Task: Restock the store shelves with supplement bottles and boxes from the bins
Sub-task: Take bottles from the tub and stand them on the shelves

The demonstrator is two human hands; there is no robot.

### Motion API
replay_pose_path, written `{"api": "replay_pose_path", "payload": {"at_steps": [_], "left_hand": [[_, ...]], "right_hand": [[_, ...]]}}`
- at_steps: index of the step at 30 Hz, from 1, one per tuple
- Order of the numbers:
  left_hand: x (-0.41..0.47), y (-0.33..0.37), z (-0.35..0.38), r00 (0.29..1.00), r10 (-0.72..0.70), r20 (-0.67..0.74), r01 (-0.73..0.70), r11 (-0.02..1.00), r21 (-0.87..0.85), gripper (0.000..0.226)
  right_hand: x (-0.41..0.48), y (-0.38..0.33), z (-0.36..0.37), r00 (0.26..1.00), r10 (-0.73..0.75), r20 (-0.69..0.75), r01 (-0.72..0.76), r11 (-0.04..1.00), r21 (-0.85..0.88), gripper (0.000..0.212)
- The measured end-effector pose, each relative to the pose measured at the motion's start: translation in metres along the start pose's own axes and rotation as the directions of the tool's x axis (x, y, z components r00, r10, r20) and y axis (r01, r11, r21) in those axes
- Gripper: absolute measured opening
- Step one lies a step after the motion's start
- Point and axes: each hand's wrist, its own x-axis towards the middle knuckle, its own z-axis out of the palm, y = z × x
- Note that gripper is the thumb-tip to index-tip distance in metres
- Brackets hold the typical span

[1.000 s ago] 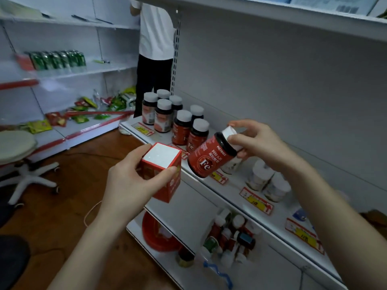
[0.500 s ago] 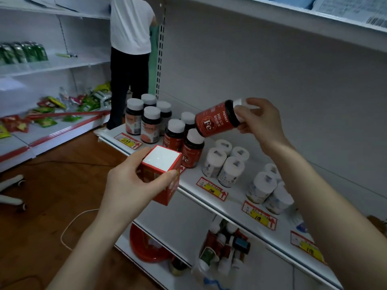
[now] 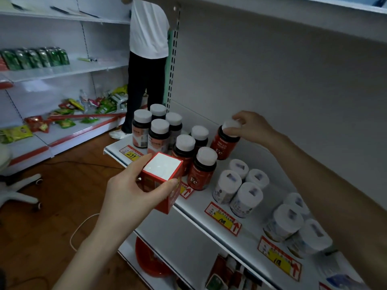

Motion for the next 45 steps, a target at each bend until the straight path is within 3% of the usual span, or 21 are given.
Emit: {"api": "replay_pose_path", "payload": {"at_steps": [6, 20, 24, 30, 33, 35, 37, 41, 45], "left_hand": [[0.007, -0.004, 0.005, 0.999, -0.026, -0.021, 0.027, 0.999, 0.031, 0.058], [0.014, -0.007, 0.016, 0.999, -0.010, -0.040, 0.013, 0.997, 0.082, 0.052], [0.015, -0.010, 0.020, 0.999, -0.018, -0.031, 0.021, 0.996, 0.084, 0.059], [0.016, -0.009, 0.020, 1.000, -0.002, -0.004, 0.002, 0.996, 0.088, 0.059], [0.018, -0.007, 0.014, 1.000, 0.017, 0.018, -0.018, 0.999, 0.042, 0.054], [0.021, -0.004, 0.009, 0.999, 0.024, 0.023, -0.025, 1.000, 0.013, 0.047], [0.026, -0.001, 0.004, 0.999, 0.015, 0.031, -0.014, 0.999, -0.052, 0.037], [0.033, 0.012, -0.008, 0.994, -0.018, 0.108, 0.039, 0.979, -0.199, 0.025], [0.032, 0.016, -0.020, 0.964, -0.070, 0.256, 0.155, 0.931, -0.331, 0.054]], "right_hand": [[0.016, 0.006, 0.025, 0.991, 0.016, 0.137, -0.020, 0.999, 0.032, 0.053], [0.022, 0.012, 0.047, 0.969, 0.017, 0.247, -0.028, 0.999, 0.042, 0.055], [0.019, 0.012, 0.047, 0.957, 0.030, 0.287, -0.055, 0.995, 0.078, 0.053], [0.015, 0.016, 0.048, 0.965, 0.039, 0.260, -0.073, 0.990, 0.124, 0.048], [0.009, 0.015, 0.042, 0.997, 0.032, 0.077, -0.037, 0.997, 0.061, 0.044], [-0.004, 0.006, 0.035, 0.992, -0.001, -0.127, 0.019, 0.990, 0.140, 0.028], [-0.024, -0.007, 0.029, 0.975, -0.014, -0.221, 0.081, 0.950, 0.300, 0.013], [-0.079, -0.040, 0.030, 0.991, -0.085, -0.106, 0.126, 0.859, 0.495, 0.004], [-0.133, -0.072, 0.041, 0.992, -0.111, 0.060, 0.055, 0.810, 0.584, 0.019]]}}
